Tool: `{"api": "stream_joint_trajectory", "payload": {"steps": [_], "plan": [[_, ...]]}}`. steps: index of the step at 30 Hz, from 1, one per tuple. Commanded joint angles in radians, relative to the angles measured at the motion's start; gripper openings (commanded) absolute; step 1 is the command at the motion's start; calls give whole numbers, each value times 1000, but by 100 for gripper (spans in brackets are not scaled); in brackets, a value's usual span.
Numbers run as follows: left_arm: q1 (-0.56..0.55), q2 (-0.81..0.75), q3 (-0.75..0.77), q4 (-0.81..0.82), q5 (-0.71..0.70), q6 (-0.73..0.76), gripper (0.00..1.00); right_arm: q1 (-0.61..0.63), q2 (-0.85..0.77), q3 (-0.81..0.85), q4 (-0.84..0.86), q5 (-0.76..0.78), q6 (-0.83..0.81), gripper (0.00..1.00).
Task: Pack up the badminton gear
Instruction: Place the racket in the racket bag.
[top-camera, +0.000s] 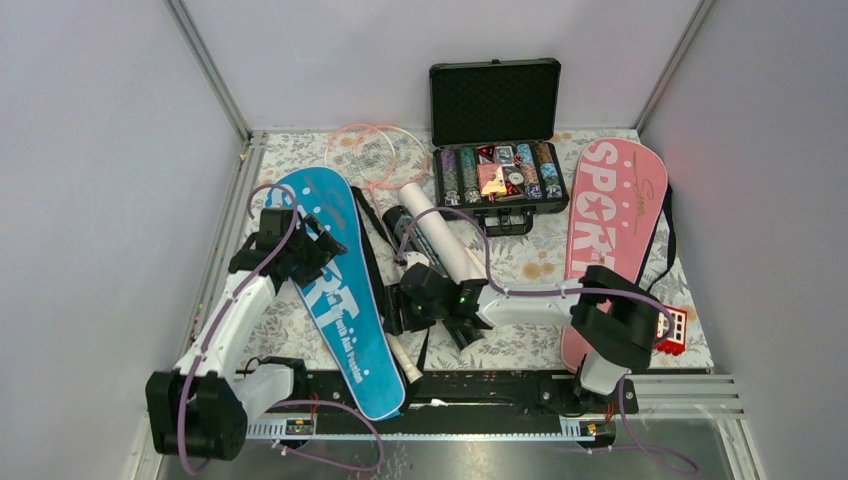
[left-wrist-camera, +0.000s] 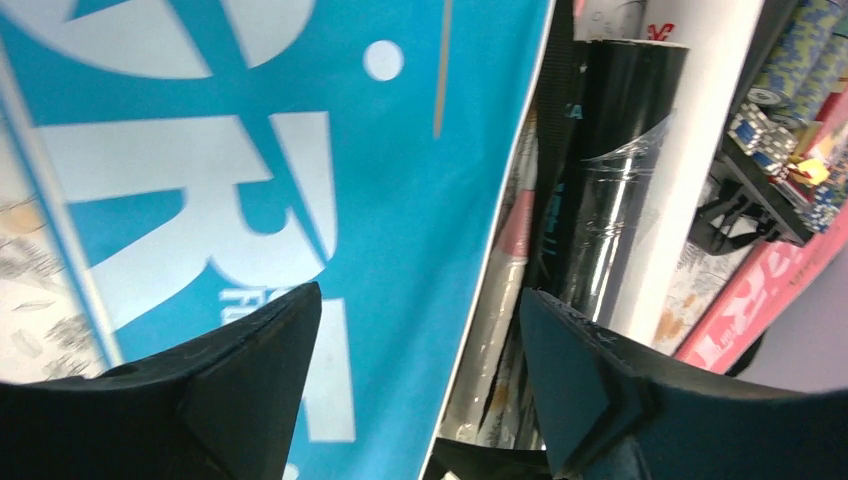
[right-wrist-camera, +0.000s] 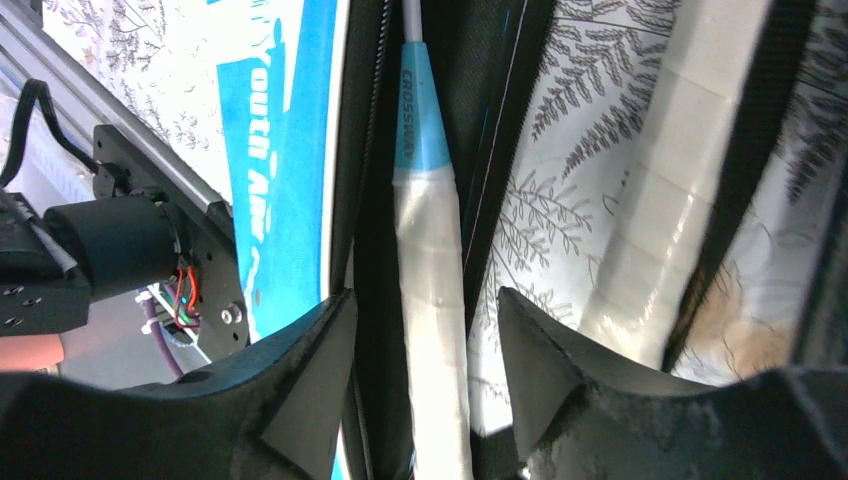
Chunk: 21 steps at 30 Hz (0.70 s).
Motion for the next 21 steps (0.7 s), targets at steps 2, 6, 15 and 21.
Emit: {"api": "stream_joint_trajectory", "payload": {"steps": [2, 6, 15, 21], "plan": [[2, -125, -18, -242, -124, -59, 81, -4, -122, 25, -131, 5, -13, 66], [1, -210, -118, -284, -148, -111, 82, 0, -124, -11, -44, -61, 9, 70], [-1, -260, -303, -167, -31, -187, 80, 32, -24, 23, -45, -53, 21, 69], [-3, -274, -384, -95, 18, -230, 79, 39, 8, 11, -13, -60, 58, 66]]}}
